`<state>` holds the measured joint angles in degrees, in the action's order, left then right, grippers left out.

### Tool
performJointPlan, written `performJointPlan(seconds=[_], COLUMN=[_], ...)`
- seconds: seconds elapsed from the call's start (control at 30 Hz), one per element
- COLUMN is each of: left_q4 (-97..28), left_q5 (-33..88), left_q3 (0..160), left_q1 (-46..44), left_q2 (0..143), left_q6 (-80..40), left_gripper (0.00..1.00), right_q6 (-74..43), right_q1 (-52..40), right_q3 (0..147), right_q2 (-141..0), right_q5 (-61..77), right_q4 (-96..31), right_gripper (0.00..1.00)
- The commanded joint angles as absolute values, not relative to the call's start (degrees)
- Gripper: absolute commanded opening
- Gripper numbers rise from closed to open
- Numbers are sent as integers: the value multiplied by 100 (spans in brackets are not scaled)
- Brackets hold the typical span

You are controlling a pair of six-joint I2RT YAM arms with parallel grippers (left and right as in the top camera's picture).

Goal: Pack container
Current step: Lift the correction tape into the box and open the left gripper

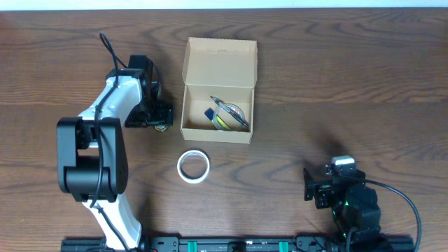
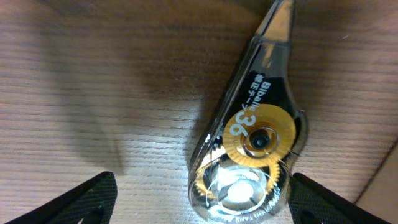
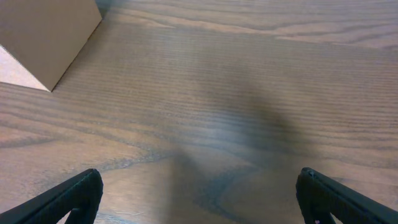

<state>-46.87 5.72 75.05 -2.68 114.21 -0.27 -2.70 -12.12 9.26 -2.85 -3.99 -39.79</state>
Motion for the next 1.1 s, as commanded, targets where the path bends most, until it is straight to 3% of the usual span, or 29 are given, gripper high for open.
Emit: performJointPlan(seconds=[0.0,0.13,0.17,0.27,0.5,1.07], left_q4=[-4731,-4729,-4729,-4705,-4578,-4547], left_q5=[598,596,593,602,607,685], left_q3=[7603,7603,7603,7603,7603,8042], left_q1=[-276,-276,-276,-276,-274,-263], left_q2=[11528,11607,11620,11636,11636,11052], left_q6=[-23,-19,-21,-23,-47,-40], left_gripper=[80,69,61,49,33,30], right_q6=[-209,-209,-209,-209,-209,-209], right_q1=[-1155,-1155,-1155,-1155,-1155,-1155], right_q3=[915,915,915,915,915,915], right_q2=[-252,-252,-252,-252,-252,-252], right_q5=[-384,-384,-384,-381,-384,-384], right_q4=[-3986,-3986,-3986,-3986,-3986,-3986], right_gripper=[99,99,99,99,99,99])
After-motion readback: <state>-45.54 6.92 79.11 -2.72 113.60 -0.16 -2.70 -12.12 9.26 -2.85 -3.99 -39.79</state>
